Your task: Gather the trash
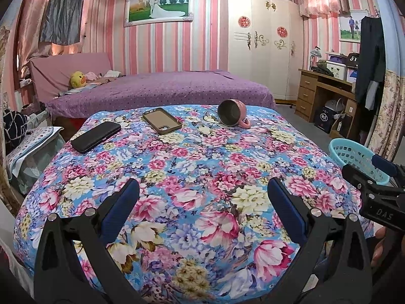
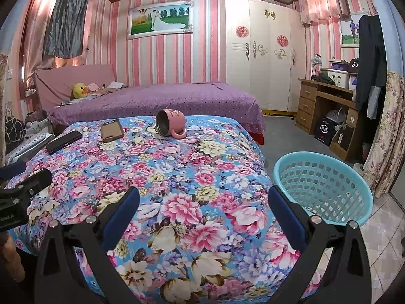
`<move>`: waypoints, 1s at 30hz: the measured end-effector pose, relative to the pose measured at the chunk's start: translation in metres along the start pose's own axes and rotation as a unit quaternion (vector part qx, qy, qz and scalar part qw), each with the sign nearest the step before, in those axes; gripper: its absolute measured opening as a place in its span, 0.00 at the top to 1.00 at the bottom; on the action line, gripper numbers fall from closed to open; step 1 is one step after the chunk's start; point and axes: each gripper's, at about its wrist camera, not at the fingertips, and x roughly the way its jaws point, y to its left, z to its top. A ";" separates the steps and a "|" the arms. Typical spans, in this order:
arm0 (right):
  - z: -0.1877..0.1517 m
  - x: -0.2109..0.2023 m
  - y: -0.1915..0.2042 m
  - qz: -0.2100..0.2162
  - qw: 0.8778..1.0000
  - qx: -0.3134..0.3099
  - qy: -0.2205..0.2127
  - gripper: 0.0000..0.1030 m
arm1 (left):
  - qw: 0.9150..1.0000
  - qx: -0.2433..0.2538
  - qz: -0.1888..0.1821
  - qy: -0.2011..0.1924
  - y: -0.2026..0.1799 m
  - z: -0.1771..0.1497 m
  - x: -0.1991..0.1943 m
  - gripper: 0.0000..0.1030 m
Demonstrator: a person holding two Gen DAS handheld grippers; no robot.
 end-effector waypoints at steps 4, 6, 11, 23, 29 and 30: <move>0.001 -0.001 0.000 -0.002 1.000 0.002 -0.005 0.04 | 1.000 0.004 -0.001 -0.006 -0.001 0.001 0.000 0.05; 0.001 0.000 0.000 -0.001 1.000 0.002 -0.004 0.04 | 1.000 0.005 0.000 -0.008 -0.002 0.001 0.000 0.05; 0.000 -0.001 0.004 0.002 1.000 -0.006 -0.007 0.04 | 1.000 0.004 -0.002 -0.012 -0.001 0.002 -0.001 0.05; 0.001 -0.007 0.011 0.002 1.000 -0.020 -0.022 0.04 | 1.000 0.002 -0.001 -0.006 0.000 0.002 0.000 0.05; 0.001 -0.009 0.008 0.000 1.000 -0.015 -0.024 0.04 | 1.000 0.002 -0.001 -0.006 0.000 0.002 0.000 0.05; 0.002 -0.009 0.008 -0.001 1.000 -0.015 -0.025 0.04 | 1.000 0.002 -0.001 -0.005 0.000 0.002 0.000 0.05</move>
